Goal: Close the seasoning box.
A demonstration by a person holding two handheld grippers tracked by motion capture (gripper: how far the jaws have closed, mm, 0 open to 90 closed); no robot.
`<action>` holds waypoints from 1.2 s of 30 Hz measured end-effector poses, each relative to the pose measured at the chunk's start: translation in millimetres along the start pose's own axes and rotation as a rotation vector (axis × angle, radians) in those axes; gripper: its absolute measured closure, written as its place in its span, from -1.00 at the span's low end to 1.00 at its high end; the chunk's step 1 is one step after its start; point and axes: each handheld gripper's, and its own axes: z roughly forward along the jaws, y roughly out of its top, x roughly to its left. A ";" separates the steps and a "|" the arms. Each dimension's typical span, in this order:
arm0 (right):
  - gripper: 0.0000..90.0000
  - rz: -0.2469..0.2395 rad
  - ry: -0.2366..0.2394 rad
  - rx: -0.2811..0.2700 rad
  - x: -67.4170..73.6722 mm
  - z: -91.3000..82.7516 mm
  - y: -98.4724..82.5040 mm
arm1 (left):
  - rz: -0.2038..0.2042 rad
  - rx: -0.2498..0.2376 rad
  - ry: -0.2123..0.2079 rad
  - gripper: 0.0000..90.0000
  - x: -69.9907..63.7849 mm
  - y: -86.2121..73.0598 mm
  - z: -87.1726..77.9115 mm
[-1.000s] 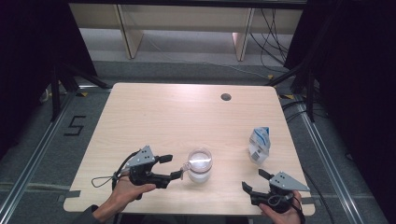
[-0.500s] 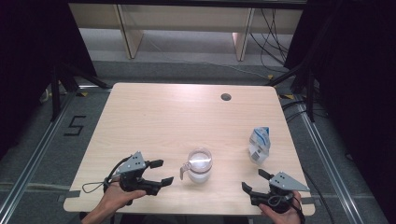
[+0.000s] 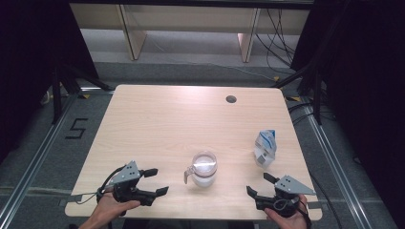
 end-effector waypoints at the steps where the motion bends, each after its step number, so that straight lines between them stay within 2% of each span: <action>1: -0.57 0.008 0.000 0.007 0.8 -0.4 0.0 | 0.002 0.006 0.002 -0.51 0.1 -0.7 -0.8; 4: -0.57 0.002 -0.007 0.000 0.8 0.1 -0.5 | 0.003 0.001 -0.016 -0.51 -0.2 -3.6 -1.1; 6: -0.58 0.013 -0.004 0.005 2.1 -0.7 -0.4 | -0.003 0.003 -0.012 -0.51 -1.5 -5.8 -1.2; 7: -0.58 -0.001 -0.006 0.001 1.9 -0.6 -0.1 | -0.023 0.002 -0.017 -0.51 -2.6 -7.3 -0.7; 8: -0.58 0.002 -0.003 0.003 2.5 -0.6 0.1 | -0.024 0.009 -0.004 -0.51 -3.6 -8.3 -1.3; 9: -0.59 0.030 -0.003 0.014 5.2 -1.4 0.1 | -0.005 0.007 -0.017 -0.51 -2.4 -9.0 -1.0; 10: -0.59 0.008 -0.001 0.006 3.6 -0.5 0.4 | 0.000 0.013 -0.014 -0.51 -2.2 -9.8 -1.4; 11: -0.60 0.030 0.001 0.014 6.3 -0.7 0.5 | -0.003 0.014 -0.013 -0.51 -2.4 -10.5 -1.6; 13: -0.60 -0.003 0.006 0.022 4.5 0.1 0.9 | -0.002 0.016 -0.011 -0.51 -2.5 -11.6 -2.0; 14: -0.60 0.014 0.007 0.030 6.7 -0.2 0.8 | 0.002 0.017 -0.010 -0.51 -2.2 -11.9 -2.4; 16: -0.60 -0.012 0.011 0.007 6.1 2.5 0.7 | -0.004 0.022 0.004 -0.51 -3.0 -12.5 -3.7; 17: -0.60 0.014 0.013 0.014 8.5 2.0 0.7 | -0.003 0.024 0.005 -0.51 -2.6 -13.1 -4.3; 18: -0.61 0.017 0.008 0.035 9.4 0.5 1.2 | -0.001 0.024 0.004 -0.51 -2.4 -13.6 -4.6; 19: -0.61 -0.008 0.010 0.031 7.4 1.5 1.3 | -0.026 0.026 0.009 -0.51 -3.7 -14.7 -4.9; 20: -0.61 0.021 0.011 0.044 10.3 1.3 1.0 | 0.001 0.029 0.007 -0.51 -2.2 -14.6 -5.4; 22: -0.61 -0.022 0.016 0.054 8.1 2.8 1.1 | -0.002 0.028 0.009 -0.51 -2.6 -15.0 -5.5; 23: -0.61 -0.019 0.021 0.064 8.5 4.1 0.5 | 0.003 0.033 0.009 -0.51 -2.2 -14.8 -6.0; 24: -0.62 0.016 0.023 0.080 11.2 4.2 -0.4 | 0.003 0.032 0.009 -0.51 -2.3 -14.8 -6.0; 25: -0.62 -0.009 0.026 0.082 8.8 5.4 -0.8 | -0.023 0.032 0.012 -0.51 -3.8 -15.5 -5.6; 26: -0.62 0.001 0.031 0.087 9.5 6.1 -1.6 | 0.002 0.028 -0.002 -0.51 -2.0 -15.5 -4.9; 27: -0.62 -0.003 0.037 0.093 8.6 7.0 -2.1 | 0.005 0.033 -0.004 -0.51 -1.6 -15.7 -4.6; 29: -0.62 -0.015 0.035 0.101 8.0 7.4 -2.7 | 0.001 0.040 0.007 -0.51 -2.3 -16.1 -4.2; 31: -0.62 -0.012 0.043 0.104 8.7 7.7 -2.8 | 0.000 0.033 -0.005 -0.51 -1.9 -16.5 -2.8; 36: -0.62 -0.008 0.055 0.119 9.2 8.0 -2.8 | 0.000 0.036 -0.006 -0.52 -1.8 -16.8 -2.6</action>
